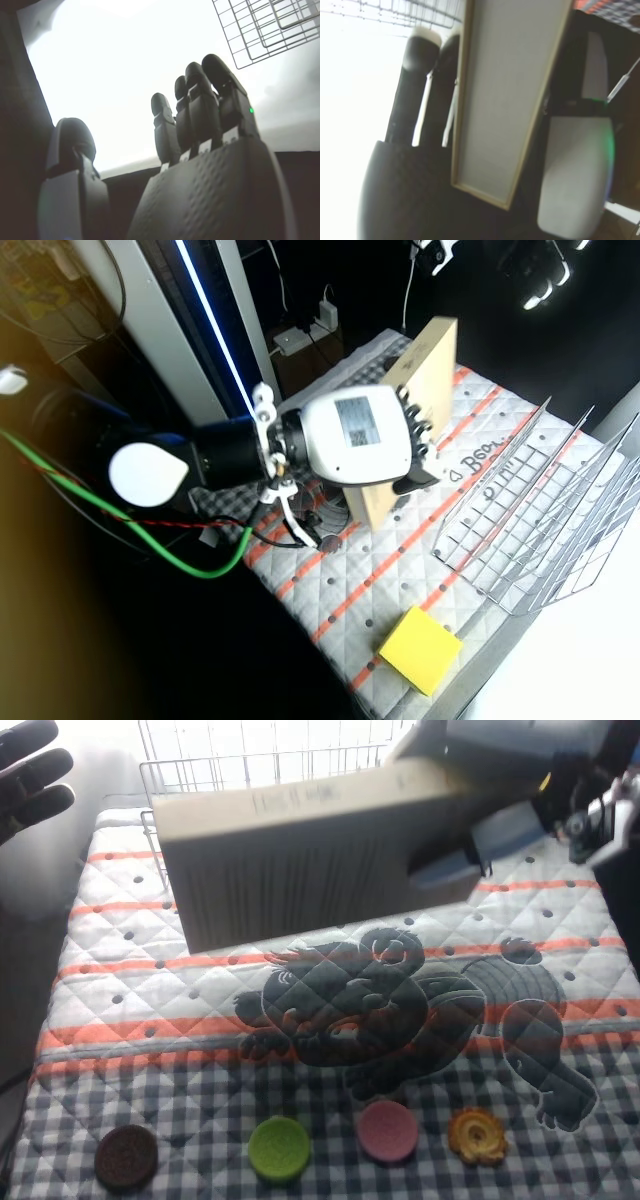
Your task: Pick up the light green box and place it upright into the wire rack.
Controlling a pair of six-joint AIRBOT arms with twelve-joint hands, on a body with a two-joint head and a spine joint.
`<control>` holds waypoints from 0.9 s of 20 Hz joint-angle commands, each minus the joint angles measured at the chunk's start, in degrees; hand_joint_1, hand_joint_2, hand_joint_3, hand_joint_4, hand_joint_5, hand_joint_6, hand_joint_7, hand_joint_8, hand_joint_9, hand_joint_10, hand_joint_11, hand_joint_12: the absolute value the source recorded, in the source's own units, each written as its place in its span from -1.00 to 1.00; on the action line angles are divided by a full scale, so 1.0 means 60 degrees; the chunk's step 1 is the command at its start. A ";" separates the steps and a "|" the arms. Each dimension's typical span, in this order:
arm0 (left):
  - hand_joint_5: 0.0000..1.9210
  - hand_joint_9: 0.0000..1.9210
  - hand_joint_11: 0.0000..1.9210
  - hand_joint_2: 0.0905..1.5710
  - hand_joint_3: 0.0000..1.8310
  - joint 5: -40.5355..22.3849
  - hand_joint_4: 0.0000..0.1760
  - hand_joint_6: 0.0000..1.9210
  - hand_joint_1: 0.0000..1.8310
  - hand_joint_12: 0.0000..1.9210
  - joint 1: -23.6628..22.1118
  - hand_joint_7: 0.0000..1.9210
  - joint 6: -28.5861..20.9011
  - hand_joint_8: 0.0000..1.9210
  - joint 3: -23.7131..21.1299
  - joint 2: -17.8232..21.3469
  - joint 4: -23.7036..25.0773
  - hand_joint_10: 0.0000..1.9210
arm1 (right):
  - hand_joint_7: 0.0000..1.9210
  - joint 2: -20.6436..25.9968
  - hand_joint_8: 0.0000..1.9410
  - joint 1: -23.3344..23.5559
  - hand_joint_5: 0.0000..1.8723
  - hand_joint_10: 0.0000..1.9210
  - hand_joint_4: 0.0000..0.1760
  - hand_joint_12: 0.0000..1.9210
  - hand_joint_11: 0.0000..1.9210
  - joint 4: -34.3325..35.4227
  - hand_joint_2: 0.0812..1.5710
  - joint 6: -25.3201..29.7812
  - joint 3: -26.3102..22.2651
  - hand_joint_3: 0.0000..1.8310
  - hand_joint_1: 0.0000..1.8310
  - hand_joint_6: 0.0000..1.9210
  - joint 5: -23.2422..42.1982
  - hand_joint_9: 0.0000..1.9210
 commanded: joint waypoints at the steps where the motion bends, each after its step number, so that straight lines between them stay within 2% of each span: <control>1: -0.54 -0.62 -0.96 0.14 -1.00 -0.1137 0.84 -1.00 -0.27 -0.01 -0.0108 -0.66 -0.0089 -1.00 0.0054 -0.0013 -0.0191 -1.00 | 0.32 0.0050 -0.38 0.0330 0.14 -0.25 -1.00 0.25 0.12 0.0460 0.29 0.0026 0.0079 -1.00 0.39 -0.22 0.0854 0.29; 2: -0.55 -0.64 -0.98 0.13 -1.00 -0.1138 0.92 -1.00 -0.24 -0.01 -0.0108 -0.66 -0.0089 -1.00 0.0049 -0.0012 -0.0191 -1.00 | 0.35 0.0050 -0.44 0.0495 0.13 -0.55 -1.00 0.16 0.14 0.0424 0.28 0.0026 0.0127 -1.00 0.40 -0.21 0.0851 0.40; 3: -0.55 -0.64 -0.98 0.13 -1.00 -0.1157 0.92 -1.00 -0.24 -0.01 -0.0108 -0.66 -0.0089 -1.00 0.0038 -0.0008 -0.0191 -1.00 | 0.35 0.0050 -0.44 0.0656 0.13 -0.55 -1.00 0.16 0.14 0.0387 0.28 0.0025 0.0170 -1.00 0.40 -0.21 0.0846 0.40; 4: -0.55 -0.64 -0.98 0.14 -1.00 -0.1186 0.84 -1.00 -0.26 -0.01 -0.0107 -0.67 -0.0089 -1.00 0.0023 0.0000 -0.0191 -1.00 | 0.39 0.0050 -0.53 0.0838 0.10 -0.75 -1.00 -0.04 0.24 0.0335 0.28 0.0025 0.0210 -1.00 0.40 -0.15 0.0830 0.48; 6: -0.58 -0.63 -0.99 0.15 -1.00 -0.1250 0.99 -1.00 -0.29 -0.02 -0.0105 -0.66 -0.0089 -1.00 -0.0001 0.0015 -0.0188 -1.00 | 0.44 0.0049 -0.60 0.1296 0.11 -0.91 -1.00 -0.19 0.30 0.0106 0.27 0.0018 0.0265 -1.00 0.41 -0.18 0.0594 0.54; 8: -0.58 -0.64 -0.98 0.16 -1.00 -0.1263 1.00 -1.00 -0.30 -0.07 -0.0104 -0.66 -0.0089 -1.00 -0.0002 0.0019 -0.0173 -1.00 | 0.45 0.0044 -0.61 0.1641 0.11 -0.94 -1.00 -0.22 0.31 -0.0162 0.26 0.0014 0.0342 -1.00 0.42 -0.19 0.0315 0.56; 11: -0.54 -0.62 -0.95 0.18 -1.00 -0.1231 0.68 -0.99 -0.28 -0.14 -0.0107 -0.64 -0.0089 -1.00 0.0000 0.0010 -0.0170 -1.00 | 0.46 -0.0069 -0.67 0.2070 0.11 -0.96 -1.00 -0.18 0.35 -0.0340 0.27 0.0003 0.0582 -1.00 0.41 -0.15 -0.0060 0.60; 13: -0.55 -0.61 -0.93 0.18 -1.00 -0.1207 0.66 -0.99 -0.29 -0.13 -0.0107 -0.64 -0.0089 -1.00 0.0005 0.0012 -0.0171 -0.99 | 0.47 -0.0241 -0.70 0.2308 0.08 -0.97 -1.00 -0.18 0.33 -0.0349 0.28 -0.0029 0.0821 -1.00 0.41 -0.09 -0.0400 0.59; 14: -0.56 -0.62 -0.94 0.18 -1.00 -0.1189 0.74 -1.00 -0.28 -0.13 -0.0110 -0.65 -0.0089 -1.00 0.0014 0.0007 -0.0171 -1.00 | 0.44 -0.0292 -0.68 0.2393 0.06 -0.99 -1.00 -0.24 0.36 -0.0349 0.29 -0.0029 0.0927 -1.00 0.40 -0.04 -0.0529 0.58; 15: -0.57 -0.62 -0.94 0.18 -1.00 -0.1179 0.74 -1.00 -0.26 -0.13 -0.0117 -0.65 -0.0089 -1.00 0.0019 0.0003 -0.0171 -1.00 | 0.42 -0.0384 -0.63 0.2418 0.07 -0.99 -1.00 -0.27 0.38 -0.0346 0.28 -0.0029 0.1015 -1.00 0.40 -0.06 -0.0624 0.59; 16: -0.54 -0.61 -0.92 0.16 -1.00 -0.1178 0.55 -0.99 -0.23 -0.13 -0.0118 -0.63 -0.0089 -0.99 0.0020 0.0002 -0.0171 -0.99 | 0.41 -0.0431 -0.62 0.2421 0.09 -1.00 -1.00 -0.28 0.39 -0.0342 0.28 -0.0029 0.1058 -1.00 0.39 -0.06 -0.0657 0.59; 18: -0.53 -0.61 -0.93 0.16 -1.00 -0.1169 0.56 -0.99 -0.24 -0.13 -0.0118 -0.64 -0.0089 -1.00 0.0026 -0.0001 -0.0171 -1.00 | 0.39 -0.0597 -0.63 0.2422 0.06 -1.00 -1.00 -0.33 0.38 -0.0322 0.30 -0.0029 0.1191 -1.00 0.39 0.01 -0.0756 0.57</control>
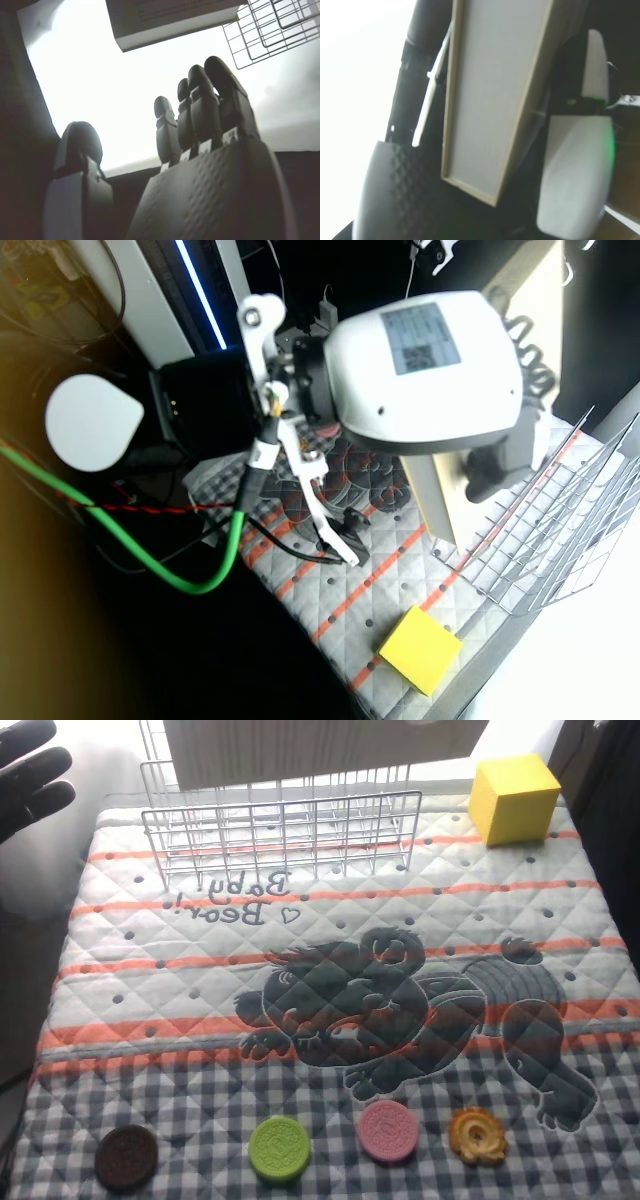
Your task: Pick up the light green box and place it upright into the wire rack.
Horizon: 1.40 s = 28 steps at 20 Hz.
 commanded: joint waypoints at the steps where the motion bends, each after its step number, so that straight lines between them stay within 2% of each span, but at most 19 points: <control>1: -0.53 -0.61 -0.93 0.15 -1.00 -0.1136 0.61 -0.99 -0.24 -0.13 -0.0115 -0.63 -0.0089 -1.00 0.0033 -0.0008 -0.0189 -1.00 | 0.36 0.0028 -0.57 0.0189 0.05 -1.00 -1.00 -0.32 0.39 0.0538 0.30 0.0000 0.0054 -1.00 0.38 0.03 0.0666 0.56; 2: -0.53 -0.61 -0.92 0.16 -1.00 -0.1129 0.65 -0.99 -0.25 -0.13 -0.0119 -0.63 -0.0089 -1.00 0.0035 -0.0011 -0.0189 -1.00 | 0.35 -0.0011 -0.51 0.0189 0.08 -0.99 -1.00 -0.31 0.41 0.0568 0.30 0.0000 0.0092 -1.00 0.39 -0.04 0.0638 0.59; 4: -0.51 -0.59 -0.90 0.14 -1.00 -0.1119 0.53 -0.99 -0.24 -0.12 -0.0143 -0.62 -0.0089 -0.99 0.0041 -0.0020 -0.0187 -0.99 | 0.38 -0.0159 -0.55 0.0137 0.10 -0.99 -1.00 -0.32 0.44 0.0773 0.29 0.0000 0.0281 -1.00 0.39 -0.08 0.0571 0.61; 5: -0.52 -0.60 -0.91 0.16 -1.00 -0.1112 0.49 -0.99 -0.26 -0.12 -0.0156 -0.62 -0.0089 -1.00 0.0045 -0.0021 -0.0184 -1.00 | 0.41 -0.0241 -0.64 0.0057 0.10 -1.00 -1.00 -0.32 0.43 0.0904 0.28 0.0000 0.0376 -1.00 0.39 -0.08 0.0545 0.60; 6: -0.53 -0.61 -0.91 0.15 -1.00 -0.1102 0.58 -1.00 -0.25 -0.12 -0.0162 -0.63 -0.0089 -1.00 0.0050 -0.0027 -0.0183 -1.00 | 0.46 -0.0307 -0.73 -0.0010 0.08 -1.00 -1.00 -0.33 0.42 0.1026 0.28 0.0000 0.0453 -1.00 0.40 -0.06 0.0531 0.60; 7: -0.53 -0.61 -0.91 0.14 -1.00 -0.1089 0.56 -1.00 -0.23 -0.12 -0.0166 -0.63 -0.0089 -1.00 0.0052 -0.0031 -0.0183 -1.00 | 0.48 -0.0361 -0.75 -0.0052 0.07 -1.00 -1.00 -0.33 0.43 0.1111 0.28 0.0000 0.0512 -1.00 0.40 -0.05 0.0507 0.61; 8: -0.55 -0.60 -0.92 0.15 -1.00 -0.1074 0.66 -1.00 -0.24 -0.12 -0.0168 -0.63 -0.0089 -1.00 0.0053 -0.0034 -0.0182 -0.99 | 0.50 -0.0420 -0.81 -0.0089 0.07 -1.00 -1.00 -0.31 0.41 0.1174 0.28 0.0000 0.0577 -1.00 0.40 -0.05 0.0468 0.61; 10: -0.54 -0.59 -0.92 0.15 -1.00 -0.1032 0.56 -0.99 -0.22 -0.13 -0.0181 -0.62 -0.0089 -0.99 0.0074 -0.0064 -0.0179 -0.99 | 0.51 -0.0564 -0.82 -0.0219 0.08 -0.99 -1.00 -0.31 0.42 0.1373 0.28 0.0000 0.0751 -1.00 0.40 -0.06 0.0388 0.62; 11: -0.53 -0.58 -0.91 0.15 -1.00 -0.1023 0.55 -0.99 -0.22 -0.12 -0.0192 -0.61 -0.0089 -0.99 0.0084 -0.0075 -0.0177 -0.99 | 0.51 -0.0610 -0.82 -0.0297 0.09 -0.99 -1.00 -0.30 0.43 0.1467 0.27 0.0001 0.0809 -1.00 0.41 -0.08 0.0377 0.63; 12: -0.54 -0.59 -0.92 0.15 -1.00 -0.1022 0.62 -1.00 -0.25 -0.12 -0.0199 -0.62 -0.0089 -1.00 0.0089 -0.0080 -0.0175 -0.99 | 0.52 -0.0651 -0.81 -0.0370 0.10 -1.00 -1.00 -0.35 0.48 0.1545 0.27 0.0001 0.0862 -1.00 0.41 -0.12 0.0360 0.63; 15: -0.53 -0.60 -0.94 0.14 -1.00 -0.1012 0.61 -1.00 -0.18 -0.12 -0.0201 -0.63 -0.0089 -1.00 0.0091 -0.0089 -0.0175 -1.00 | 0.48 -0.0757 -0.74 -0.0472 0.16 -1.00 -1.00 -0.46 0.53 0.1618 0.26 0.0001 0.0955 -1.00 0.40 -0.21 0.0315 0.62; 16: -0.53 -0.60 -0.94 0.15 -1.00 -0.1004 0.60 -1.00 -0.20 -0.12 -0.0203 -0.63 -0.0089 -1.00 0.0093 -0.0094 -0.0174 -1.00 | 0.44 -0.0810 -0.65 -0.0512 0.17 -1.00 -1.00 -0.50 0.55 0.1668 0.26 0.0001 0.1005 -1.00 0.40 -0.21 0.0309 0.62; 17: -0.53 -0.60 -0.94 0.14 -1.00 -0.1002 0.57 -1.00 -0.19 -0.11 -0.0209 -0.63 -0.0089 -1.00 0.0098 -0.0098 -0.0173 -1.00 | 0.39 -0.0857 -0.57 -0.0533 0.15 -1.00 -1.00 -0.54 0.56 0.1681 0.27 0.0001 0.1044 -1.00 0.39 -0.17 0.0301 0.61; 19: -0.53 -0.60 -0.93 0.14 -1.00 -0.1000 0.61 -1.00 -0.20 -0.11 -0.0228 -0.63 -0.0089 -1.00 0.0112 -0.0106 -0.0156 -1.00 | 0.38 -0.0975 -0.56 -0.0591 0.14 -0.99 -1.00 -0.54 0.58 0.1738 0.28 0.0001 0.1147 -1.00 0.39 -0.14 0.0290 0.61; 22: -0.52 -0.59 -0.92 0.15 -1.00 -0.1008 0.53 -1.00 -0.24 -0.10 -0.0254 -0.62 -0.0089 -1.00 0.0120 -0.0113 -0.0138 -1.00 | 0.35 -0.1106 -0.50 -0.0677 0.11 -1.00 -1.00 -0.56 0.58 0.1858 0.29 0.0001 0.1282 -1.00 0.38 -0.11 0.0233 0.61; 24: -0.51 -0.58 -0.92 0.14 -1.00 -0.1006 0.47 -0.99 -0.21 -0.08 -0.0259 -0.61 -0.0089 -0.99 0.0123 -0.0118 -0.0130 -0.99 | 0.35 -0.1173 -0.54 -0.0742 0.09 -1.00 -1.00 -0.56 0.59 0.1889 0.29 0.0001 0.1355 -1.00 0.38 -0.04 0.0163 0.61; 25: -0.51 -0.58 -0.93 0.14 -1.00 -0.1005 0.34 -0.99 -0.18 -0.08 -0.0259 -0.61 -0.0089 -1.00 0.0125 -0.0119 -0.0130 -1.00 | 0.37 -0.1218 -0.59 -0.0776 0.09 -1.00 -1.00 -0.56 0.60 0.1896 0.29 0.0001 0.1398 -1.00 0.38 -0.04 0.0136 0.62; 27: -0.50 -0.57 -0.93 0.13 -1.00 -0.1003 0.32 -0.99 -0.19 -0.07 -0.0259 -0.61 -0.0089 -1.00 0.0131 -0.0119 -0.0129 -0.99 | 0.45 -0.1294 -0.75 -0.0822 0.10 -1.00 -1.00 -0.51 0.59 0.1903 0.28 0.0002 0.1472 -1.00 0.39 -0.05 0.0110 0.65; 28: -0.51 -0.57 -0.93 0.13 -1.00 -0.1006 0.39 -1.00 -0.21 -0.07 -0.0260 -0.60 -0.0089 -1.00 0.0131 -0.0120 -0.0129 -0.99 | 0.46 -0.1316 -0.76 -0.0830 0.10 -1.00 -1.00 -0.51 0.57 0.1903 0.28 0.0002 0.1482 -1.00 0.39 -0.06 0.0105 0.65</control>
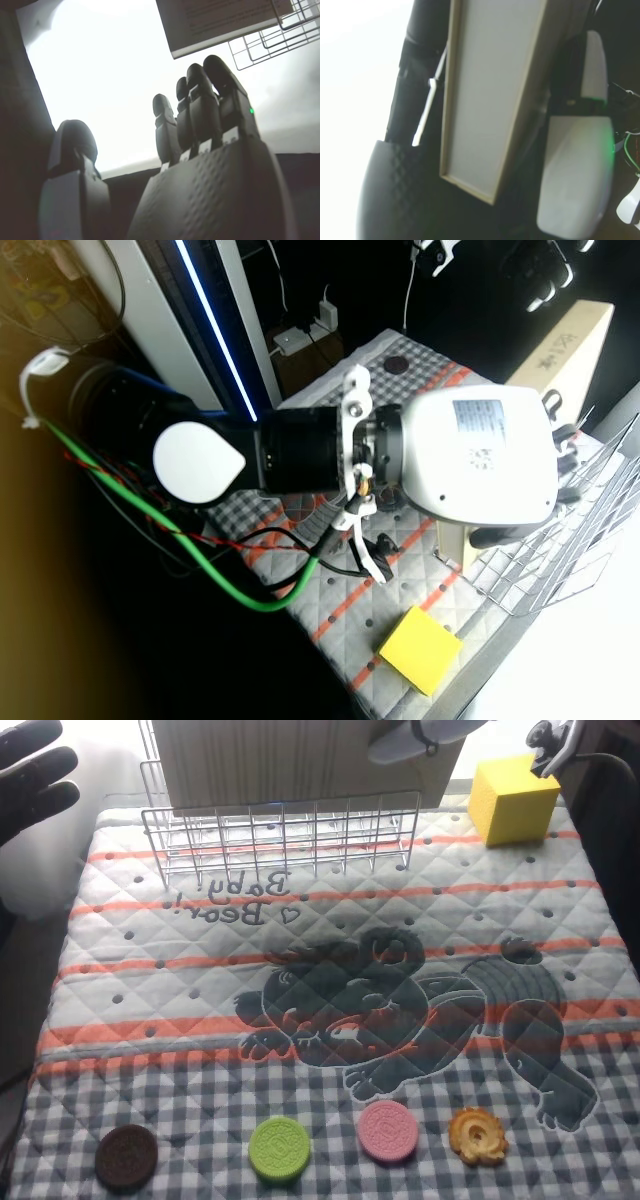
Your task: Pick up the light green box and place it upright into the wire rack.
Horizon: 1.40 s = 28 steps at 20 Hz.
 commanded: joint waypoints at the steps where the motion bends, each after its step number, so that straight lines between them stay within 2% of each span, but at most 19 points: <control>1: -0.51 -0.59 -0.95 0.14 -1.00 -0.1148 0.34 -1.00 -0.22 -0.07 -0.0117 -0.61 -0.0093 -1.00 0.0064 -0.0053 -0.0168 -1.00 | 0.47 0.0019 -0.76 0.0067 0.11 -1.00 -1.00 -0.51 0.57 0.0414 0.27 0.0028 0.0050 -1.00 0.39 -0.10 0.0789 0.64; 6: -0.50 -0.57 -0.92 0.12 -1.00 -0.1100 0.24 -1.00 -0.18 -0.05 -0.0163 -0.60 -0.0093 -1.00 0.0109 -0.0116 -0.0135 -0.99 | 0.47 -0.0134 -0.73 0.0031 0.14 -0.99 -1.00 -0.50 0.58 0.0412 0.26 0.0028 0.0220 -1.00 0.40 -0.17 0.0719 0.66; 7: -0.50 -0.58 -0.93 0.12 -1.00 -0.1096 0.27 -1.00 -0.20 -0.05 -0.0173 -0.61 -0.0093 -1.00 0.0115 -0.0122 -0.0123 -1.00 | 0.47 -0.0156 -0.74 0.0025 0.12 -1.00 -1.00 -0.50 0.59 0.0411 0.27 0.0028 0.0244 -1.00 0.40 -0.14 0.0702 0.65; 11: -0.48 -0.57 -0.93 0.12 -1.00 -0.1077 0.06 -0.99 -0.19 -0.04 -0.0199 -0.60 -0.0093 -1.00 0.0133 -0.0144 -0.0101 -1.00 | 0.46 -0.0190 -0.75 0.0018 0.12 -1.00 -1.00 -0.51 0.57 0.0404 0.27 0.0028 0.0277 -1.00 0.39 -0.12 0.0681 0.64; 14: -0.48 -0.58 -0.93 0.12 -1.00 -0.1076 0.06 -1.00 -0.15 -0.04 -0.0206 -0.61 -0.0093 -0.99 0.0135 -0.0151 -0.0097 -1.00 | 0.46 -0.0188 -0.75 -0.0017 0.12 -1.00 -1.00 -0.51 0.56 0.0400 0.27 0.0028 0.0303 -1.00 0.39 -0.11 0.0674 0.63; 16: -0.48 -0.56 -0.91 0.12 -1.00 -0.1076 0.05 -0.99 -0.17 -0.02 -0.0211 -0.59 -0.0093 -0.99 0.0137 -0.0155 -0.0086 -0.99 | 0.40 -0.0239 -0.63 -0.0085 0.12 -1.00 -1.00 -0.60 0.54 0.0400 0.28 0.0028 0.0340 -1.00 0.39 -0.11 0.0667 0.57; 18: -0.48 -0.56 -0.93 0.11 -1.00 -0.1080 0.16 -1.00 -0.16 -0.02 -0.0223 -0.59 -0.0093 -1.00 0.0141 -0.0158 -0.0082 -0.99 | 0.25 -0.0301 -0.34 -0.0144 0.06 -1.00 -1.00 -0.55 0.45 0.0401 0.32 0.0028 0.0344 -1.00 0.36 -0.03 0.0667 0.49; 19: -0.49 -0.56 -0.93 0.12 -1.00 -0.1082 0.24 -1.00 -0.16 -0.02 -0.0227 -0.59 -0.0093 -0.99 0.0146 -0.0160 -0.0080 -0.99 | 0.08 -0.0329 -0.71 -0.0164 0.08 -1.00 -1.00 -0.03 -0.65 0.0401 0.34 0.0028 0.0345 -0.97 0.28 -0.05 0.0668 -0.01; 20: -0.49 -0.55 -0.93 0.12 -1.00 -0.1082 0.23 -1.00 -0.16 -0.01 -0.0233 -0.59 -0.0093 -0.99 0.0150 -0.0161 -0.0079 -0.99 | 0.08 -0.0356 -0.90 -0.0186 -0.14 -1.00 -1.00 -0.66 -0.93 0.0401 0.28 0.0028 0.0343 -0.99 0.18 -0.65 0.0670 -0.32; 21: -0.48 -0.54 -0.92 0.11 -1.00 -0.1084 0.17 -1.00 -0.14 -0.01 -0.0234 -0.58 -0.0093 -0.99 0.0151 -0.0161 -0.0079 -0.99 | 0.05 -0.0367 -0.97 -0.0197 -0.27 -1.00 -1.00 -0.93 -0.99 0.0402 0.23 0.0028 0.0340 -1.00 0.10 -0.90 0.0672 -0.45; 22: -0.48 -0.54 -0.93 0.11 -1.00 -0.1084 0.14 -1.00 -0.13 0.00 -0.0235 -0.58 -0.0093 -0.99 0.0153 -0.0162 -0.0079 -0.99 | -0.20 -0.0369 -0.99 -0.0205 -0.50 -1.00 -1.00 -0.10 -0.78 0.0403 0.23 0.0028 0.0331 -0.98 -0.06 -0.98 0.0673 -0.33; 23: -0.47 -0.54 -0.93 0.11 -1.00 -0.1079 0.14 -1.00 -0.13 0.00 -0.0238 -0.58 -0.0093 -0.99 0.0158 -0.0171 -0.0079 -0.99 | -0.39 -0.0369 -1.00 -0.0211 -0.64 -1.00 -1.00 0.23 -0.71 0.0404 0.21 0.0028 0.0323 -1.00 -0.10 -1.00 0.0674 -0.33; 24: -0.47 -0.54 -0.91 0.11 -1.00 -0.1066 0.11 -1.00 -0.14 0.01 -0.0246 -0.57 -0.0093 -0.99 0.0168 -0.0181 -0.0078 -0.99 | -0.55 -0.0369 -1.00 -0.0212 -0.77 -1.00 -0.91 0.31 -0.77 0.0408 0.17 0.0029 0.0302 -1.00 -0.18 -1.00 0.0675 -0.38; 25: -0.47 -0.53 -0.91 0.11 -1.00 -0.1056 0.11 -1.00 -0.15 0.01 -0.0254 -0.57 -0.0093 -0.99 0.0177 -0.0191 -0.0078 -0.99 | -0.63 -0.0379 -1.00 -0.0212 -0.87 -1.00 -0.86 0.30 -0.85 0.0408 0.16 0.0029 0.0276 -1.00 -0.26 -1.00 0.0682 -0.46; 26: -0.47 -0.53 -0.92 0.11 -1.00 -0.1057 0.15 -1.00 -0.15 0.01 -0.0257 -0.57 -0.0093 -0.99 0.0182 -0.0196 -0.0078 -0.99 | -0.64 -0.0380 -1.00 -0.0212 -0.92 -1.00 -0.85 0.30 -0.87 0.0409 0.16 0.0029 0.0254 -1.00 -0.31 -1.00 0.0721 -0.48; 28: -0.48 -0.54 -0.92 0.10 -1.00 -0.1061 0.16 -1.00 -0.13 0.00 -0.0261 -0.58 -0.0093 -1.00 0.0186 -0.0197 -0.0078 -1.00 | -0.80 -0.0367 -1.00 -0.0213 -1.00 -1.00 -0.55 0.37 -0.84 0.0411 0.12 0.0029 0.0218 -1.00 -0.45 -1.00 0.0816 -0.52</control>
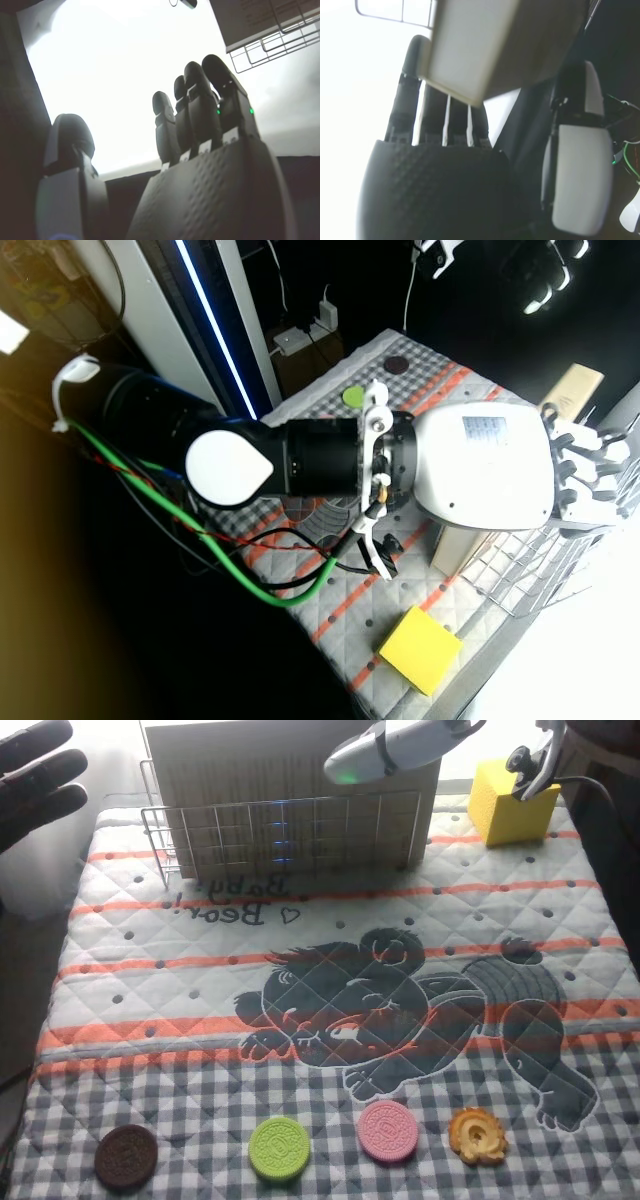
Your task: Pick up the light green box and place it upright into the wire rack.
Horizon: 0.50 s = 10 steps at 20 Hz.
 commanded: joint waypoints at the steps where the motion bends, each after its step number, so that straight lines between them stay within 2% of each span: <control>1: -0.49 -0.55 -0.93 0.10 -1.00 -0.1209 0.16 -1.00 -0.14 -0.01 -0.0141 -0.59 -0.0093 -1.00 0.0048 0.0015 -0.0170 -1.00 | -0.84 0.0128 -1.00 0.0089 -1.00 -1.00 -0.35 0.39 -0.80 0.0397 0.11 0.0029 -0.0060 -1.00 -0.47 -1.00 0.0960 -0.53; 2: -0.50 -0.56 -0.93 0.12 -1.00 -0.1218 0.17 -1.00 -0.18 -0.01 -0.0141 -0.60 -0.0093 -1.00 0.0048 0.0015 -0.0170 -1.00 | -0.89 0.0206 -1.00 0.0089 -1.00 -0.99 -0.13 0.35 -0.66 0.0450 0.10 0.0029 -0.0112 -1.00 -0.51 -1.00 0.1039 -0.51; 3: -0.49 -0.56 -0.94 0.11 -1.00 -0.1245 0.17 -1.00 -0.17 -0.01 -0.0141 -0.60 -0.0093 -1.00 0.0041 0.0016 -0.0172 -1.00 | -0.93 0.0410 -1.00 0.0089 -1.00 -1.00 0.04 0.34 -0.92 0.0559 0.09 0.0029 -0.0258 -1.00 -0.55 -1.00 0.1239 -0.69; 4: -0.48 -0.56 -0.95 0.10 -1.00 -0.1293 0.09 -1.00 -0.15 0.03 -0.0141 -0.60 -0.0093 -1.00 0.0031 0.0016 -0.0184 -1.00 | -0.98 0.0645 -1.00 0.0086 -1.00 -0.98 0.12 -0.01 -0.98 0.0621 0.09 0.0029 -0.0418 -1.00 -0.57 -1.00 0.1536 -0.86; 5: -0.48 -0.56 -0.95 0.10 -1.00 -0.1341 0.07 -1.00 -0.15 0.04 -0.0140 -0.60 -0.0093 -1.00 0.0019 0.0016 -0.0196 -1.00 | -1.00 0.0857 -1.00 0.0068 -1.00 -0.99 0.19 -0.23 -1.00 0.0734 0.10 0.0029 -0.0592 -1.00 -0.58 -1.00 0.1662 -0.92; 6: -0.48 -0.55 -0.94 0.11 -1.00 -0.1406 0.09 -1.00 -0.16 0.05 -0.0138 -0.59 -0.0093 -1.00 0.0004 0.0017 -0.0201 -1.00 | -1.00 0.1245 -1.00 -0.0016 -1.00 -0.99 0.45 -0.38 -1.00 0.0920 0.09 0.0019 -0.0913 -1.00 -0.58 -1.00 0.1970 -0.95; 7: -0.48 -0.55 -0.94 0.11 -1.00 -0.1444 0.18 -1.00 -0.17 0.05 -0.0137 -0.59 -0.0093 -1.00 -0.0003 0.0022 -0.0203 -1.00 | -1.00 0.1560 -1.00 -0.0155 -1.00 -0.98 0.50 -0.31 -1.00 0.1243 0.09 -0.0191 -0.1169 -1.00 -0.56 -1.00 0.2232 -0.89; 8: -0.49 -0.56 -0.95 0.12 -1.00 -0.1519 0.28 -1.00 -0.18 0.04 -0.0135 -0.60 -0.0093 -1.00 -0.0003 0.0032 -0.0247 -1.00 | -1.00 0.1862 -1.00 -0.0310 -1.00 -0.97 0.82 -0.55 -1.00 0.1568 0.06 -0.0455 -0.1461 -1.00 -0.55 -1.00 0.2489 -0.95; 9: -0.51 -0.57 -0.97 0.12 -0.99 -0.1689 0.38 -1.00 -0.18 0.03 -0.0108 -0.61 -0.0093 -1.00 -0.0022 0.0066 -0.0299 -1.00 | -1.00 0.2370 -1.00 -0.0588 -1.00 -0.99 0.96 -0.84 -1.00 0.2011 0.03 -0.1054 -0.2055 -1.00 -0.54 -1.00 0.2910 -0.99; 10: -0.51 -0.58 -0.99 0.11 -1.00 -0.1939 0.37 -1.00 -0.17 0.06 0.0001 -0.61 -0.0093 -1.00 -0.0094 0.0156 -0.0342 -1.00 | -1.00 0.2740 -1.00 -0.0896 -1.00 -1.00 0.99 -0.97 -1.00 0.2287 0.04 -0.1466 -0.2493 -1.00 -0.52 -1.00 0.3236 -1.00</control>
